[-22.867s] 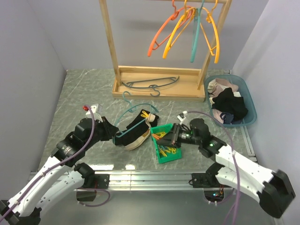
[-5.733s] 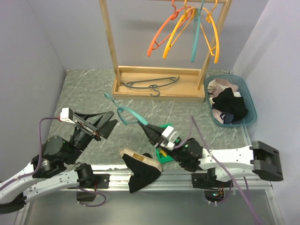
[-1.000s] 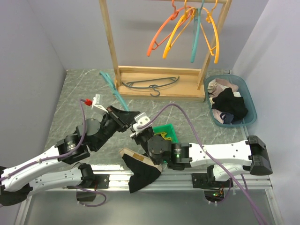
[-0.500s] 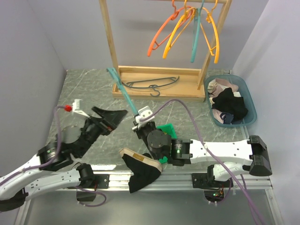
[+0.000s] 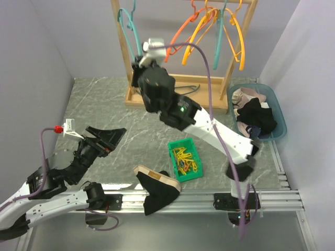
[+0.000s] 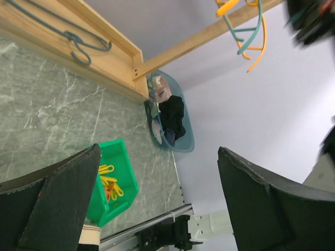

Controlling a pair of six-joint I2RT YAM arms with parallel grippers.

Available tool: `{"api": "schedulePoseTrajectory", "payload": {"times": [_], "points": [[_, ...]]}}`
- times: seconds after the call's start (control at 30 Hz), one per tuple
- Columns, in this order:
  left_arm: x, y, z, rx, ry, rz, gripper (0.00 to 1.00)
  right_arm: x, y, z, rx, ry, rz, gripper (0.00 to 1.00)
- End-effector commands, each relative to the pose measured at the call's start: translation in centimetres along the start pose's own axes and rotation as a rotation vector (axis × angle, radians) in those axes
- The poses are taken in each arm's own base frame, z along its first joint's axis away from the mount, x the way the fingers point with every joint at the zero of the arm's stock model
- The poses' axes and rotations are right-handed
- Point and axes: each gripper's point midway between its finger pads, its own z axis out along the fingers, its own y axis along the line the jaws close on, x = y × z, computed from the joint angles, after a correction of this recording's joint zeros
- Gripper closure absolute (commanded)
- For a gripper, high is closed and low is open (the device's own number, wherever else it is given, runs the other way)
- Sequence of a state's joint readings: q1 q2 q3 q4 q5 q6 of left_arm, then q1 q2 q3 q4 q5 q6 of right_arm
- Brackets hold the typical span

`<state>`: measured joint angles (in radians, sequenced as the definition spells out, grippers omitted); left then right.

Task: Remove the underwear clipped to the hanger
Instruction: Place the hanger at the clothesline.

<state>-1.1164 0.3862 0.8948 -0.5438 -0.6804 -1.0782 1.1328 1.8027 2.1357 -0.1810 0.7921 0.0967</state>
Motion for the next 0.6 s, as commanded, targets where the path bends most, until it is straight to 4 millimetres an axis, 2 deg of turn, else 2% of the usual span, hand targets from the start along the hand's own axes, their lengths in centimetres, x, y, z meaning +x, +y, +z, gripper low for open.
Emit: {"api": "schedulePoseTrajectory", "payload": {"times": [0.0,0.07,0.13,0.17,0.2,0.3,0.43,0.47,0.5,0.57], "points": [[1.2,0.2,-0.2,0.027,0.047,0.017,0.01,-0.3,-0.9,2.9,0.059,0.047,-0.038,1.00],[1.6,0.0,-0.2,0.047,0.062,0.009,0.01,-0.5,-1.5,3.9,0.083,0.033,-0.036,1.00],[1.9,0.1,-0.2,0.046,0.068,0.006,0.01,0.4,-2.7,4.4,0.105,0.044,-0.049,1.00],[2.1,0.3,-0.1,0.044,0.074,0.008,0.00,0.1,-2.9,4.6,0.107,0.016,-0.026,1.00],[2.3,0.3,-0.1,0.047,0.080,0.004,0.01,1.4,-3.6,4.3,0.118,0.037,-0.048,1.00],[2.5,0.1,-0.2,0.064,0.090,-0.007,0.00,1.9,-4.5,4.2,0.143,0.039,-0.062,1.00],[2.6,-0.3,-0.4,0.082,0.099,-0.021,0.01,1.2,-5.7,3.3,0.188,0.037,-0.063,1.00],[2.6,-0.3,-0.4,0.082,0.103,-0.024,0.01,2.8,-5.9,3.3,0.188,0.059,-0.087,1.00],[2.8,-0.4,-0.5,0.090,0.111,-0.028,0.01,1.2,-6.6,2.3,0.184,0.032,-0.061,1.00],[2.9,-0.3,-0.5,0.089,0.115,-0.029,0.00,0.6,-7.1,1.5,0.182,0.007,-0.035,1.00]]}}
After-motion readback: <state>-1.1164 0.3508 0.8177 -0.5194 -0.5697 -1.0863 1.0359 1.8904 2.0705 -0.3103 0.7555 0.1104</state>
